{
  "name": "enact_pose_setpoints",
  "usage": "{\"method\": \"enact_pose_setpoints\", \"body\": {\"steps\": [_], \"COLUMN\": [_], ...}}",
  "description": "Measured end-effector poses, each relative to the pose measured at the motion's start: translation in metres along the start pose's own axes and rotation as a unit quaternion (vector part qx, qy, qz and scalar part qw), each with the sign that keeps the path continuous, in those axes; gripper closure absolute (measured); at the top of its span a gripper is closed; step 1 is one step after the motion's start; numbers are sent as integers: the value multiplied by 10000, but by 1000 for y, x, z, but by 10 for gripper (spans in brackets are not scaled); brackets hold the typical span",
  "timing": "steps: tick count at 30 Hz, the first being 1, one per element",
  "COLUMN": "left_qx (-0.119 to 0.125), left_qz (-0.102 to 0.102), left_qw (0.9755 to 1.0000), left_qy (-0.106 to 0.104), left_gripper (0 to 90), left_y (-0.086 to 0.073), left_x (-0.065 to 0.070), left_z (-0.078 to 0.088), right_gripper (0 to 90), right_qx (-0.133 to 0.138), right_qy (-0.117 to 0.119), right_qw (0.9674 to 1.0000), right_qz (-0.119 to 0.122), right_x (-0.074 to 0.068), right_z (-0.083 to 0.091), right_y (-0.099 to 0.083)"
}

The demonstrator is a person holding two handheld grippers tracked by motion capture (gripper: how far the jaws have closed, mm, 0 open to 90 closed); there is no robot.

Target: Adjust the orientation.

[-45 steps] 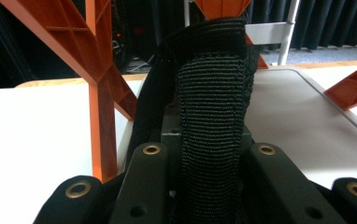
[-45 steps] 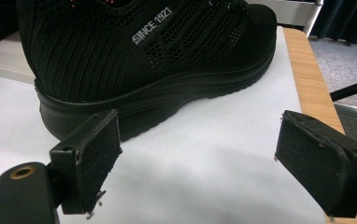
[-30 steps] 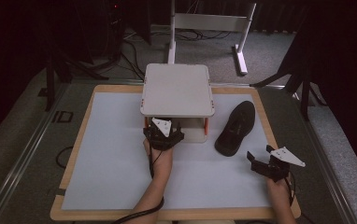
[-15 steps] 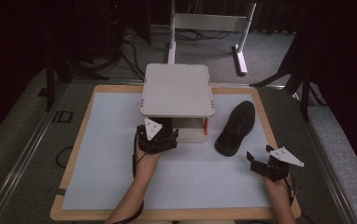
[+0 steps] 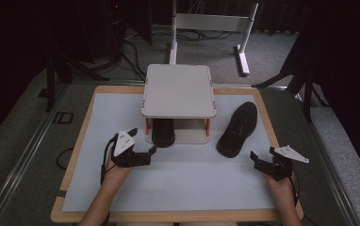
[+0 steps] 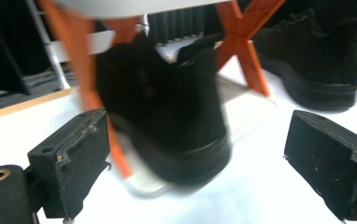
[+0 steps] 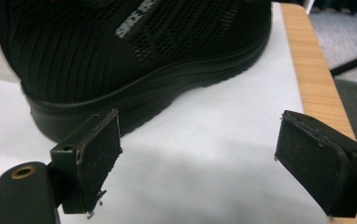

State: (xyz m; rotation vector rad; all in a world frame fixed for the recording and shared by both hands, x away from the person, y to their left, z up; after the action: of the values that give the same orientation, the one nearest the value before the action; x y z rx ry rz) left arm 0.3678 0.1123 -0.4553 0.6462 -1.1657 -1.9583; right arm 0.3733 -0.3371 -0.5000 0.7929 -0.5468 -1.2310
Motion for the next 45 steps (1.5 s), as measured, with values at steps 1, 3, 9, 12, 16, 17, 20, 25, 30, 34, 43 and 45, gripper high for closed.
{"method": "enact_pose_setpoints", "body": {"steps": [1, 3, 9, 12, 16, 17, 20, 25, 30, 34, 43, 45], "left_qx": [109, 253, 190, 164, 141, 148, 169, 203, 213, 278, 480, 487], "left_qz": [121, 70, -22, -87, -178, -193, -164, -126, -144, -127, -75, -81], "left_qw": [9998, 9995, 9994, 9993, 9994, 9994, 9993, 9993, 9992, 9991, 9986, 9985], "left_qy": [-100, -163, -305, -314, -271, -265, -277, -276, -321, -310, -222, -216], "left_gripper": [75, 75, 75, 75, 75, 75, 75, 75, 75, 75, 75, 75], "left_y": [-6, -12, -31, -40, -49, -51, -55, -61, -69, -75, -76, -76], "left_x": [-6, -9, -14, -16, -19, -20, -22, -24, -25, -26, -29, -29], "left_z": [6, 12, 21, 26, 32, 33, 36, 38, 39, 41, 46, 46], "right_gripper": [138, 141, 158, 157, 157, 157, 157, 157, 157, 157, 157, 158], "right_qx": [5, -48, -430, -684, -733, -732, -842, -1252, -1816, -2098, -2648, -2686], "right_qy": [15, -28, -20, 14, 97, 136, 220, 246, 81, 101, -207, -220], "right_qw": [10000, 10000, 9977, 9951, 9934, 9926, 9887, 9810, 9700, 9609, 9445, 9432], "right_qz": [-22, -74, -519, -720, -880, -955, -1223, -1461, -1614, -1805, -1934, -1943], "right_x": [0, -1, -2, 1, 1, 1, 2, 0, -9, -15, -34, -35], "right_z": [2, 4, 10, 9, 15, 17, 19, 11, -17, -36, -68, -70], "right_y": [3, 9, 32, 43, 68, 75, 96, 116, 136, 140, 137, 136]}}
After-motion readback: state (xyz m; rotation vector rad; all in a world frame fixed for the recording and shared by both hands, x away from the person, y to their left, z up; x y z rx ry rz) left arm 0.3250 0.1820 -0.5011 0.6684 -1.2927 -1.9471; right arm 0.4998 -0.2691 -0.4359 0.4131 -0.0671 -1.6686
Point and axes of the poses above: each handheld gripper's, and its own axes: z roughly backward along the jaws, y roughly out of its top, x roughly to its right, the point moved 7 cm from there along -z, roughly forward along the jaws, and after that the axes turned 11 degrees about -x, right-handed, at the moved point
